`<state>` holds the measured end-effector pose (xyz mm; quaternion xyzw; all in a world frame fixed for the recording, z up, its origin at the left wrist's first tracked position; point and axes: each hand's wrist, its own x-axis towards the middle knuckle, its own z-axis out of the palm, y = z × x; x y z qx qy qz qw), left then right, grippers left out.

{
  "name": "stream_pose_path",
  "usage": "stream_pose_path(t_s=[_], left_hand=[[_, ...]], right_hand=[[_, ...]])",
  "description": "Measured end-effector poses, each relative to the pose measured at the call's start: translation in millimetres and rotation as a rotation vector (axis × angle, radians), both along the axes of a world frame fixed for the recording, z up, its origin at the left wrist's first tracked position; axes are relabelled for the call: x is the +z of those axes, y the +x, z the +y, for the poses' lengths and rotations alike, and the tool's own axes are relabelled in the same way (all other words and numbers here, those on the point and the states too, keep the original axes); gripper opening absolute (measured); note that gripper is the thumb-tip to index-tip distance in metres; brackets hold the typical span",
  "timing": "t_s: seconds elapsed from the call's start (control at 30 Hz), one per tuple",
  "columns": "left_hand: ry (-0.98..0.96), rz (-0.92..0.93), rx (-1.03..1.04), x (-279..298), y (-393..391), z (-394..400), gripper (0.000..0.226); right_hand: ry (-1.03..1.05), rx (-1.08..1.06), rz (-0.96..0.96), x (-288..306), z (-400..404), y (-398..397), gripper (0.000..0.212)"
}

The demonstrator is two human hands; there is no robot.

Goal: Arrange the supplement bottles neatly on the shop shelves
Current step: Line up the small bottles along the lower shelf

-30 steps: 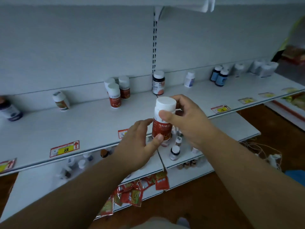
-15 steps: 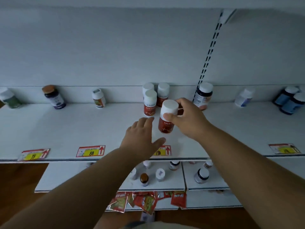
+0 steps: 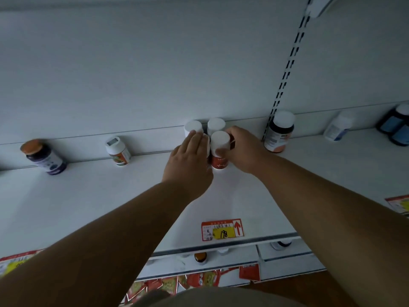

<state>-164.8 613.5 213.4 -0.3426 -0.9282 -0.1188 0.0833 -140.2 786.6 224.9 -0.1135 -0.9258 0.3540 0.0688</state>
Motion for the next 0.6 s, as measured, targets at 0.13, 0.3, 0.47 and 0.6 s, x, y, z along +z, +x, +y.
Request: stream_pose_path(t_s=[0.13,0.3,0.47,0.6], left_hand=[[-0.043,0.0,0.011,-9,-5,-5,0.083],[-0.044,-0.039,0.004,-4,-17,-5,0.084],[0.011,-0.002,0.054,5,-5,-2,0.087],[0.057,-0.025,0.145,11,37,0,0.079]], right_hand=[[0.013,0.034,-0.019,-4,2,-7,0.044],[-0.027,0.009,0.023,-8,-5,-15,0.057],[0.042,-0.04,0.059,-4,-2,0,0.072],[0.202,-0.008,0.149,7,2,30,0.068]])
